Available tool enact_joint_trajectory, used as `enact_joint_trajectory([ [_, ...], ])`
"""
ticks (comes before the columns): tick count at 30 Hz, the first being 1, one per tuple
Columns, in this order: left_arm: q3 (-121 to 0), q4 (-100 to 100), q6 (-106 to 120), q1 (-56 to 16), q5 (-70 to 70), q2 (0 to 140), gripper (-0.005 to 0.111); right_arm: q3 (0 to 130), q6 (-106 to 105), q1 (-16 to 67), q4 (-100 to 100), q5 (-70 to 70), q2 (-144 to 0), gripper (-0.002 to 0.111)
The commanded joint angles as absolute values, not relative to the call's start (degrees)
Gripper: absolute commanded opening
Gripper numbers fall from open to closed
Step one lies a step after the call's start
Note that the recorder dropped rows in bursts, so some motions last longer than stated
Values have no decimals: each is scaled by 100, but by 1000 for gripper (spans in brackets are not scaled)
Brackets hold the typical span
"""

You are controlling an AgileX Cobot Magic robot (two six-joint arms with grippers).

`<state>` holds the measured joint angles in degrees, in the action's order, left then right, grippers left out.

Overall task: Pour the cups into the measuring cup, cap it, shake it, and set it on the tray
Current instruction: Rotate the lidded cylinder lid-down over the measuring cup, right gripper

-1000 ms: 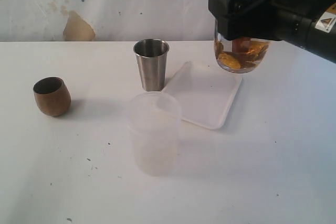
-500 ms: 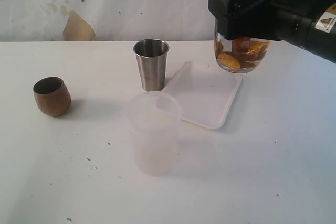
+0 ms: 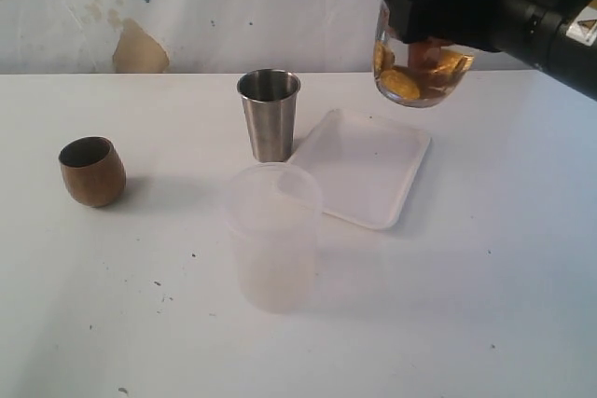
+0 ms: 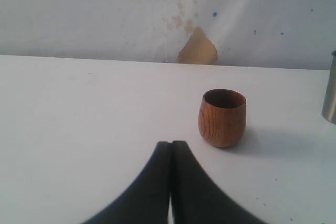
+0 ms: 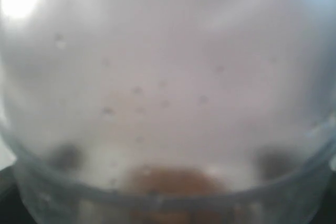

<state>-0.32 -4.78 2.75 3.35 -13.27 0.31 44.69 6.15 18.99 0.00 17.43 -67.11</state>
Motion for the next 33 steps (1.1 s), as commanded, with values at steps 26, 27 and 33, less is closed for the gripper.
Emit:
enact_joint_trajectory([
  [26, 0, -512, 286, 341, -1335, 0, 0, 4554, -2107, 1892, -1930, 1214, -7844, 0],
  [27, 0, -512, 286, 341, -1335, 0, 0, 4554, -2106, 1892, -2146, 1214, -7959, 0],
  [33, 0, -512, 286, 341, -1335, 0, 0, 4554, -2580, 1892, -2170, 1185, -8220, 0],
])
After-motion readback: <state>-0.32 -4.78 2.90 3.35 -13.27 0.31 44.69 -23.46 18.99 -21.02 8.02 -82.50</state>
